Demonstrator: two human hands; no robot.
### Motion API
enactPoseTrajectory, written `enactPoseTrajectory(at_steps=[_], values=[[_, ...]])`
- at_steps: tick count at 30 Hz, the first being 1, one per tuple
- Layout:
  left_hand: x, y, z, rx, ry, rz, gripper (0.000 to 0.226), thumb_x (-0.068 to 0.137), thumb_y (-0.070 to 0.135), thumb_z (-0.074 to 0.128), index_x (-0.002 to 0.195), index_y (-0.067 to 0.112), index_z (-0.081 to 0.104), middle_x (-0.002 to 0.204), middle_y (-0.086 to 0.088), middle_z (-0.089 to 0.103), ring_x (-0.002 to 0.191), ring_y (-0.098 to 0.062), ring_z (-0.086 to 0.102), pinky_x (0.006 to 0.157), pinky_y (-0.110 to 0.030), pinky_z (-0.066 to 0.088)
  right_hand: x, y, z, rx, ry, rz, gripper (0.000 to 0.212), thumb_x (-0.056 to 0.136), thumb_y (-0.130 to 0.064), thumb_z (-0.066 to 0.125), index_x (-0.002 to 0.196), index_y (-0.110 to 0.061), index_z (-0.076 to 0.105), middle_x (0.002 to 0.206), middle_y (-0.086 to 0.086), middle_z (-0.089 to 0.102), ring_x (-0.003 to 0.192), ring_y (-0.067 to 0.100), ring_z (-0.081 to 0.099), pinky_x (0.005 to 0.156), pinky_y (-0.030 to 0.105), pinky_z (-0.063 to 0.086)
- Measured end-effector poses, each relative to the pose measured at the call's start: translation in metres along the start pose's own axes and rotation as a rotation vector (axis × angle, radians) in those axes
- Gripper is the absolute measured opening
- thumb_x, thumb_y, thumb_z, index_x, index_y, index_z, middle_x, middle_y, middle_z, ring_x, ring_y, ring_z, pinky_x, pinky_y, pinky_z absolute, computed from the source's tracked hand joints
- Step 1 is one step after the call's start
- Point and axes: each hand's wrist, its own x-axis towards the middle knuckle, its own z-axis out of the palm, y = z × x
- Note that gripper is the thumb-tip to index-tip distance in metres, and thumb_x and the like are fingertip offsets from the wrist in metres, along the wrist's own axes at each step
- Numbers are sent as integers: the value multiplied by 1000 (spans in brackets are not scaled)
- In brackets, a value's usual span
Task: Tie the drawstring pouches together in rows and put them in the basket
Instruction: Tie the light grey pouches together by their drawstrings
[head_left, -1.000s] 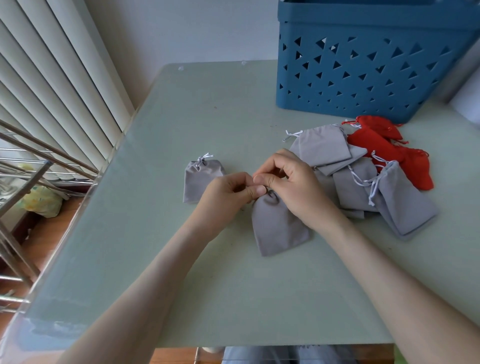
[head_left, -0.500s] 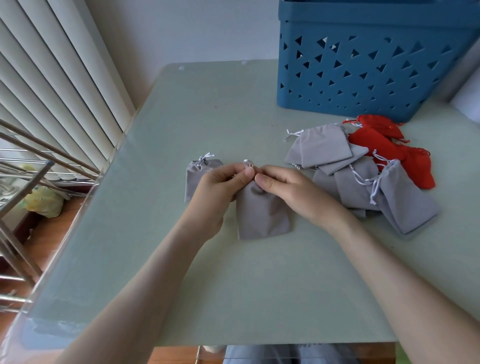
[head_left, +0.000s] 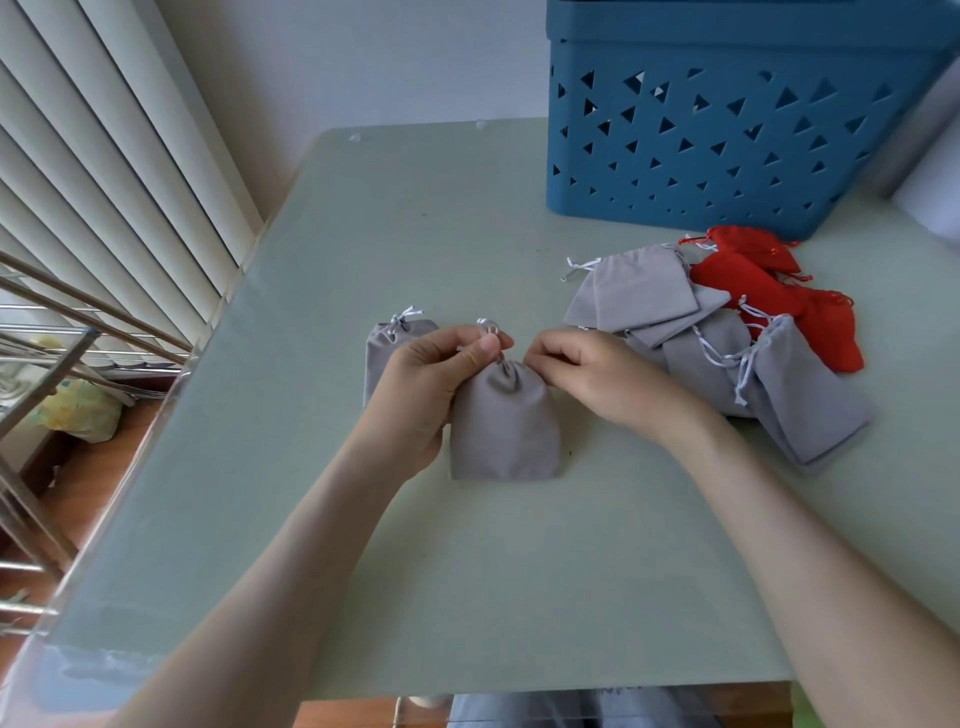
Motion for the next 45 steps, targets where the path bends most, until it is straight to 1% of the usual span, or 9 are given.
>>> enactPoseTrajectory(at_steps=[9,11,14,18,22,27,30,35,45], values=[[-3,1,3,68,-71,-20,23,95,11,53,86,21,71,67,7,60,54,-2,52,43,-12,37,-1,-3,0,173,133,128,32,95,-27,56,65,-17,51,55,-12,43,49,-1,35,46,13,26],[-2,0,3,80,-39,-46,14,94,11,55,98,19,65,59,11,56,50,-1,49,42,-11,35,-1,-2,1,244,143,158,35,95,-27,56,62,-16,48,55,-10,44,54,4,37,51,16,28],[0,-3,4,98,37,-69,9,90,9,61,92,16,56,56,10,52,41,0,42,37,-12,30,1,-1,2,293,130,199,35,94,-29,56,63,-15,49,65,3,45,61,10,37,62,27,27],[4,-8,3,173,36,-71,18,90,10,62,73,16,59,55,5,46,42,-4,33,38,-13,24,0,-2,1,447,95,176,33,96,-19,52,64,-14,53,61,-5,49,53,0,41,59,19,30],[6,-12,0,138,36,-71,17,91,10,60,76,12,65,66,-6,50,46,-5,35,38,-14,26,-3,-4,3,524,5,80,26,96,-5,47,76,-12,63,72,-7,61,62,-3,50,61,11,35],[6,-14,-2,141,70,-71,15,91,14,62,79,14,72,70,-5,60,56,-9,42,42,-14,31,-6,-5,5,414,-43,-8,23,93,2,50,92,-14,67,94,-5,70,90,4,60,83,13,43],[5,-15,-2,168,66,-52,16,91,15,62,79,15,73,63,-2,57,51,-7,39,43,-14,30,-5,-4,9,263,35,-49,23,91,0,57,89,-21,65,90,-2,68,80,15,48,74,22,38],[3,-17,0,207,1,-8,16,93,14,59,86,9,72,60,6,59,52,-4,40,48,-14,33,-3,-4,13,245,118,-54,19,87,1,61,93,-18,61,75,-4,62,59,8,36,56,17,31],[1,-18,5,303,-4,56,6,89,15,65,84,11,64,74,0,64,65,-10,50,55,-15,39,1,-1,19,125,235,-69,21,82,-6,67,82,-27,63,73,-11,65,53,4,37,60,23,35]])
